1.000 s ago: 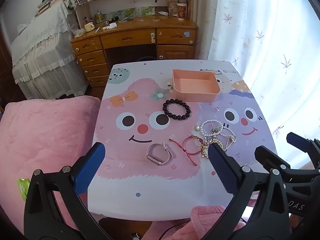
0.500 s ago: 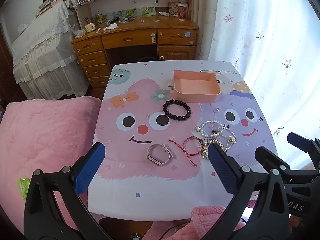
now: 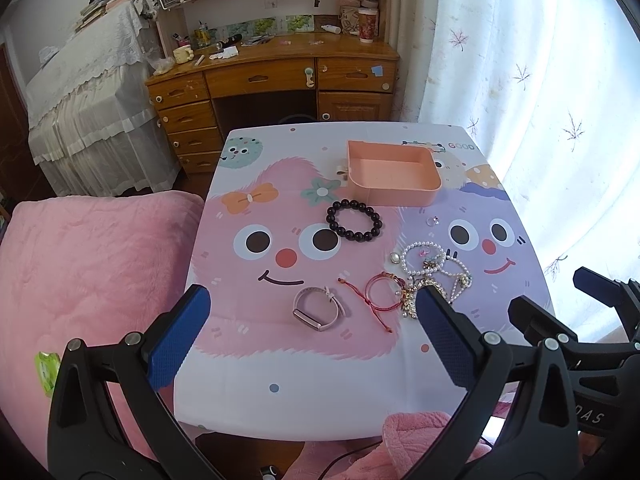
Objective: Organize jewelry
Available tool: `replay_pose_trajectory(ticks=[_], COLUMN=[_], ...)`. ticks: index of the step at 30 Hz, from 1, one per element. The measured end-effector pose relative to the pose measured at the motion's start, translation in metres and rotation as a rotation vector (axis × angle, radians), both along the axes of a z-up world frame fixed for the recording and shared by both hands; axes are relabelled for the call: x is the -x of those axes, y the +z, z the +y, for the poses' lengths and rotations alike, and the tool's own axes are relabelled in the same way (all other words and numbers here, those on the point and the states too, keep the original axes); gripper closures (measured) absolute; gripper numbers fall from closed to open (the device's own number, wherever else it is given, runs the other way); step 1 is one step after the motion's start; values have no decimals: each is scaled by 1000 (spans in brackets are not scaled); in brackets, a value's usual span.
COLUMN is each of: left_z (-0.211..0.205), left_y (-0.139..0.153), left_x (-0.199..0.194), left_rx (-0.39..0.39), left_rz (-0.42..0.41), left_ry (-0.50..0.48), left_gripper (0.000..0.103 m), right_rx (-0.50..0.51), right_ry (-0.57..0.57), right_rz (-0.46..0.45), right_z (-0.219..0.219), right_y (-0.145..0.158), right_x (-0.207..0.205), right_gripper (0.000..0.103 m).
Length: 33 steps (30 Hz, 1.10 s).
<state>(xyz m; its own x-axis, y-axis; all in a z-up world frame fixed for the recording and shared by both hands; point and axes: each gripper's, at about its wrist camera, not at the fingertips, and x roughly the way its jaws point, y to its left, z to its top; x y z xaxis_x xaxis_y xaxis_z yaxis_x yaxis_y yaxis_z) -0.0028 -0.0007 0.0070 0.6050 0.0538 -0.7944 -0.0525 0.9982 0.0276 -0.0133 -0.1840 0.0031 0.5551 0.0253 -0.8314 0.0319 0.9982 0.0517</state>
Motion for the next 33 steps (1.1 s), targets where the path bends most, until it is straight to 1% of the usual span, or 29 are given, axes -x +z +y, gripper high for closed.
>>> replay_pose_trajectory(ticks=[5, 9, 18, 19, 25, 28, 33], left_z=[1, 0, 0, 0, -1, -2, 2], left_y=[4, -1, 3, -7, -9, -8, -11], left_x=[-1, 2, 3, 11, 13, 14, 12], left_rx=[2, 2, 10, 14, 20, 16, -11], left_rz=[3, 3, 26, 26, 24, 18, 21], left_ry=[0, 1, 4, 12, 15, 15, 16], left_gripper=[1, 1, 1, 1, 1, 1, 1], right_rx=[1, 1, 7, 10, 9, 10, -4], right_ry=[1, 0, 9, 10, 9, 9, 10], right_rz=[0, 1, 1, 1, -1, -7, -10], right_z=[-2, 0, -3, -3, -3, -1, -4], right_y=[0, 0, 0, -1, -1, 0, -1], right_x=[1, 1, 4, 5, 6, 9, 12], right_gripper=[5, 5, 5, 5, 5, 5, 5])
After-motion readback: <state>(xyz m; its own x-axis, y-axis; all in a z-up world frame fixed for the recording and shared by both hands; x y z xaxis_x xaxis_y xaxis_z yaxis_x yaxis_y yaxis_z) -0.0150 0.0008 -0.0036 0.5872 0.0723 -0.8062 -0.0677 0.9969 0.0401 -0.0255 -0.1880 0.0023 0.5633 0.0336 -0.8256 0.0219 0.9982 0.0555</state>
